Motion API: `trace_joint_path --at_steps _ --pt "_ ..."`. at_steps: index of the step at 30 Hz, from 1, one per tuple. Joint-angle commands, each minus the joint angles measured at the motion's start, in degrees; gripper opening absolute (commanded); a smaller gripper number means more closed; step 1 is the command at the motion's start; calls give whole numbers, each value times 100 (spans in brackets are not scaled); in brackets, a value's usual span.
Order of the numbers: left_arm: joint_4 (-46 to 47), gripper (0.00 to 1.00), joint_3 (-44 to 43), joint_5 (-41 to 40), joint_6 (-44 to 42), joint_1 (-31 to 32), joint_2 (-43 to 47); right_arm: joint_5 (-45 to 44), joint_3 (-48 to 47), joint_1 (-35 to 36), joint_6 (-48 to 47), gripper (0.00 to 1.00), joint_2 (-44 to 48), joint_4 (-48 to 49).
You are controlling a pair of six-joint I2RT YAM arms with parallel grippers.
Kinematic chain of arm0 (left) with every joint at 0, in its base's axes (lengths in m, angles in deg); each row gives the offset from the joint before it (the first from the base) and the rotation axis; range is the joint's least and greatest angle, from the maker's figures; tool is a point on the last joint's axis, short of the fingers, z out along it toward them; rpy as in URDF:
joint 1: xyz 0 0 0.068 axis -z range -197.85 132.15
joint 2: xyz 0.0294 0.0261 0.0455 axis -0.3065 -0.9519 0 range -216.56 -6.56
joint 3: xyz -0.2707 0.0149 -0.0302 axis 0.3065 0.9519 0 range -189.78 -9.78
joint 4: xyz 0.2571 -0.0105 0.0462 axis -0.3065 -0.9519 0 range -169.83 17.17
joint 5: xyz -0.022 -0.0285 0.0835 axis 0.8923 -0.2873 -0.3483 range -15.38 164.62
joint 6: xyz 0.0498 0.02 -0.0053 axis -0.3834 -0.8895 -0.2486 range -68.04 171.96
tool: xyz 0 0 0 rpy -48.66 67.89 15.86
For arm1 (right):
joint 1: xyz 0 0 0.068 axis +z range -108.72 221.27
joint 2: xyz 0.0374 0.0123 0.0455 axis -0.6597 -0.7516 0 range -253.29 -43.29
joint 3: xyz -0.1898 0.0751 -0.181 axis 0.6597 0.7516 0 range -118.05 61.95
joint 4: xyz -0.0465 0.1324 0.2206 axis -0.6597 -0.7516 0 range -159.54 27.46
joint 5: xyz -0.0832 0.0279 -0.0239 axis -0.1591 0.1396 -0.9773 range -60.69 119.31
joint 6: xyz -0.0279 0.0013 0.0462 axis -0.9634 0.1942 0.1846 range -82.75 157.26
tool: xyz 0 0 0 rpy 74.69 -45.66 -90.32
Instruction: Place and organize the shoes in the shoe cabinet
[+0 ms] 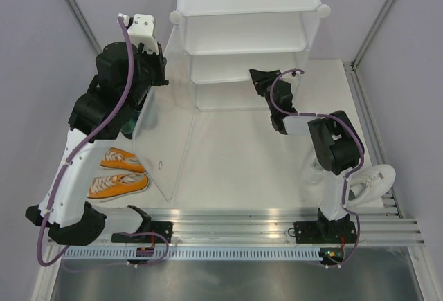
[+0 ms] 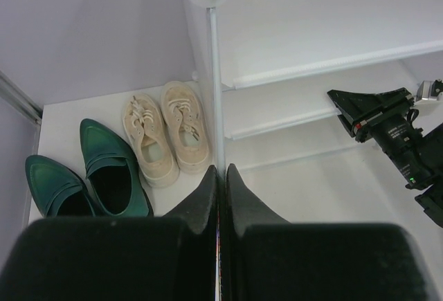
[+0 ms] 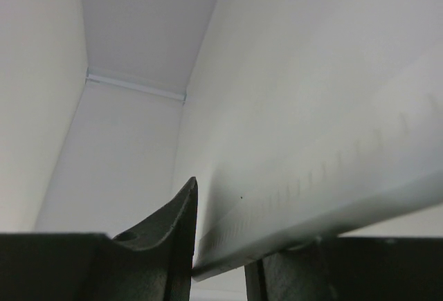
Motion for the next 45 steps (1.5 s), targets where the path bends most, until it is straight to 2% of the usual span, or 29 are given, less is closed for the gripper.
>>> trace_joint_path --at_steps 1,20,22,25,29,38,45 --pt "-888 2 580 933 -304 242 -164 1191 -925 418 183 12 -151 655" --pt "-105 2 1486 1206 -427 277 170 1042 -1487 1359 306 20 -442 418" --pt "-43 2 1573 1223 -427 277 231 1050 -1566 1429 359 19 -424 268" --pt "27 2 1705 1215 -427 269 319 1077 -1768 1465 456 9 -372 110" --pt "36 2 1846 1215 -427 277 416 1130 -1996 1465 456 1 -240 -267" --pt "36 2 2110 1215 -427 277 469 1358 -2489 1316 385 1 -81 -988" --pt "36 2 2198 1215 -427 277 442 1481 -2692 1315 526 1 -301 -980"
